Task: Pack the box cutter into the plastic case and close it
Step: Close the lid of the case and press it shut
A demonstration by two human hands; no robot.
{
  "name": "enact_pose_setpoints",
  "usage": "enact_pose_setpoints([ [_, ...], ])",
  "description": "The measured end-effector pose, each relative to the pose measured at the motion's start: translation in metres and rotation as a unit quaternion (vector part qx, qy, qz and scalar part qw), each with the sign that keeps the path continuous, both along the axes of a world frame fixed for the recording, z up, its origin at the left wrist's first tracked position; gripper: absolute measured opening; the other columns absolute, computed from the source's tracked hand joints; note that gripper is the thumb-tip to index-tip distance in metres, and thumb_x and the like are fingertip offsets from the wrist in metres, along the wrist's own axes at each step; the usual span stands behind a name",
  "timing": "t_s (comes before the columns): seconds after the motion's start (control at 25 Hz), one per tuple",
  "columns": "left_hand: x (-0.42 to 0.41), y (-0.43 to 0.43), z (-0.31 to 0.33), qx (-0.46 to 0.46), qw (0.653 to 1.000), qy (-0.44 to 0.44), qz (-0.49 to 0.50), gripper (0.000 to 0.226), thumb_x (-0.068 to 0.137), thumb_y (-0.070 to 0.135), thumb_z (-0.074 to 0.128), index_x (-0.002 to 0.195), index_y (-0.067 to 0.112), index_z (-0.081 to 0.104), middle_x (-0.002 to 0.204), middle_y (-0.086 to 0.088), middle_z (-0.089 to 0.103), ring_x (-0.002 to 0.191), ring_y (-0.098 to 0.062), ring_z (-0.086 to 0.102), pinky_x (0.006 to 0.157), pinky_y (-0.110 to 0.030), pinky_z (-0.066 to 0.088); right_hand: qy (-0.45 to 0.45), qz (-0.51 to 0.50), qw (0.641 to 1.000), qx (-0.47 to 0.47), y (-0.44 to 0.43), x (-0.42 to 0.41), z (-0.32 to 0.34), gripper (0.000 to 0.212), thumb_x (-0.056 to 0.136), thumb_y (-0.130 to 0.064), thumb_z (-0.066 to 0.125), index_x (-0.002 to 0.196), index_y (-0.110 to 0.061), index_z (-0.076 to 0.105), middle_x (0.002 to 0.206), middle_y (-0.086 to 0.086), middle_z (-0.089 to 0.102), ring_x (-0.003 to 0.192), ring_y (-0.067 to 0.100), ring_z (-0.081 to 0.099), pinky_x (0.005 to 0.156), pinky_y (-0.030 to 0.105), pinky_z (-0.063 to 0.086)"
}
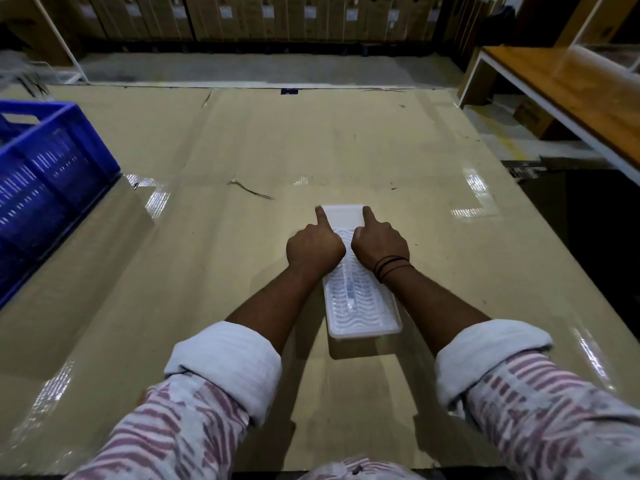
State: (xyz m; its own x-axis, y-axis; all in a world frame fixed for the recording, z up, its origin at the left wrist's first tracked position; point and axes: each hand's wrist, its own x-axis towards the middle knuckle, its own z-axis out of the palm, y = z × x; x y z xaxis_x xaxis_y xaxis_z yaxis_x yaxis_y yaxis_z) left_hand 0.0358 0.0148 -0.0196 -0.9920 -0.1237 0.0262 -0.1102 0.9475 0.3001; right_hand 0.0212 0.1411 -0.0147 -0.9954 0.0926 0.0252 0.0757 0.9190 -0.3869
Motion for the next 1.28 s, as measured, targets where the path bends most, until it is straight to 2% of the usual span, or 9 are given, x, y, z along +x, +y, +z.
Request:
enact_pose_setpoints([
  [0.12,0.001,0.000,0.001,-0.001,1.000,0.001,0.000,0.076,0.094,0.023,0.043,0.162,0.008,0.013,0.101,-0.013,0.071,0.088,-0.033,0.068,0.068,-0.033,0.042,-0.001,-0.002,1.000,-0.002,0.000,-0.001,-0.001,0.058,0.091,-0.025,0.038,0.149,-0.023,0.031,0.092,0.018,0.066,0.072,0.034,0.053,0.066,0.035,0.041],
  [0.28,0.000,0.000,0.002,0.000,1.000,-0.001,-0.003,0.078,0.091,0.021,0.044,0.162,0.007,0.014,0.100,-0.013,0.071,0.087,-0.033,0.068,0.067,-0.033,0.042,0.000,0.000,1.000,-0.002,0.000,-0.001,-0.001,0.059,0.091,-0.024,0.038,0.150,-0.022,0.031,0.093,0.018,0.066,0.076,0.037,0.058,0.066,0.036,0.041],
  [0.4,-0.002,0.000,0.003,0.008,1.000,-0.006,-0.005,0.078,0.091,0.021,0.044,0.161,0.007,0.014,0.101,-0.013,0.071,0.087,-0.033,0.068,0.067,-0.033,0.042,-0.001,0.001,1.000,0.000,0.000,-0.002,-0.001,0.058,0.091,-0.023,0.038,0.149,-0.021,0.032,0.085,0.015,0.062,0.070,0.034,0.051,0.065,0.035,0.039],
  [0.52,-0.002,-0.001,0.003,0.011,1.000,0.000,-0.001,0.078,0.091,0.021,0.044,0.161,0.007,0.015,0.101,-0.013,0.071,0.087,-0.033,0.068,0.067,-0.033,0.042,-0.001,0.006,1.000,0.000,0.001,-0.003,-0.001,0.057,0.091,-0.023,0.038,0.148,-0.020,0.033,0.087,0.015,0.063,0.070,0.034,0.051,0.064,0.035,0.039],
  [0.64,-0.002,0.000,0.002,0.012,1.000,0.003,0.003,0.076,0.091,0.022,0.044,0.161,0.007,0.017,0.101,-0.013,0.071,0.087,-0.033,0.068,0.067,-0.033,0.041,0.000,0.011,1.000,-0.004,0.001,-0.005,-0.001,0.056,0.090,-0.022,0.038,0.145,-0.018,0.035,0.081,0.012,0.057,0.070,0.034,0.052,0.064,0.035,0.040],
  [0.88,-0.002,0.000,0.001,0.008,1.000,-0.006,0.003,0.077,0.091,0.022,0.043,0.161,0.008,0.015,0.099,-0.011,0.071,0.085,-0.032,0.068,0.066,-0.033,0.040,-0.015,0.018,0.999,-0.043,0.007,-0.011,0.002,0.053,0.087,-0.023,0.038,0.140,-0.018,0.040,0.097,0.019,0.065,0.077,0.036,0.053,0.067,0.035,0.040],
  [1.04,-0.002,0.001,0.000,0.005,1.000,-0.016,0.002,0.079,0.090,0.021,0.043,0.162,0.009,0.013,0.100,-0.012,0.071,0.086,-0.032,0.068,0.067,-0.033,0.043,-0.025,0.030,0.997,-0.073,0.010,-0.011,0.001,0.050,0.086,-0.024,0.037,0.135,-0.017,0.043,0.098,0.021,0.065,0.076,0.035,0.051,0.066,0.034,0.038],
  [1.2,-0.001,0.001,-0.001,0.017,1.000,-0.013,0.004,0.077,0.092,0.023,0.043,0.162,0.010,0.012,0.103,-0.013,0.070,0.089,-0.033,0.068,0.069,-0.034,0.044,-0.030,0.030,0.996,-0.079,0.010,-0.009,0.000,0.060,0.089,-0.026,0.037,0.149,-0.022,0.034,0.104,0.022,0.065,0.084,0.036,0.055,0.071,0.036,0.043],
  [1.28,0.001,0.001,-0.003,0.052,0.998,-0.016,0.014,0.076,0.094,0.026,0.041,0.163,0.016,0.010,0.104,-0.013,0.070,0.091,-0.034,0.067,0.074,-0.037,0.050,-0.039,0.018,0.994,-0.100,0.013,-0.002,-0.002,0.062,0.093,-0.028,0.035,0.154,-0.030,0.027,0.104,0.021,0.065,0.084,0.035,0.057,0.074,0.036,0.044],
])
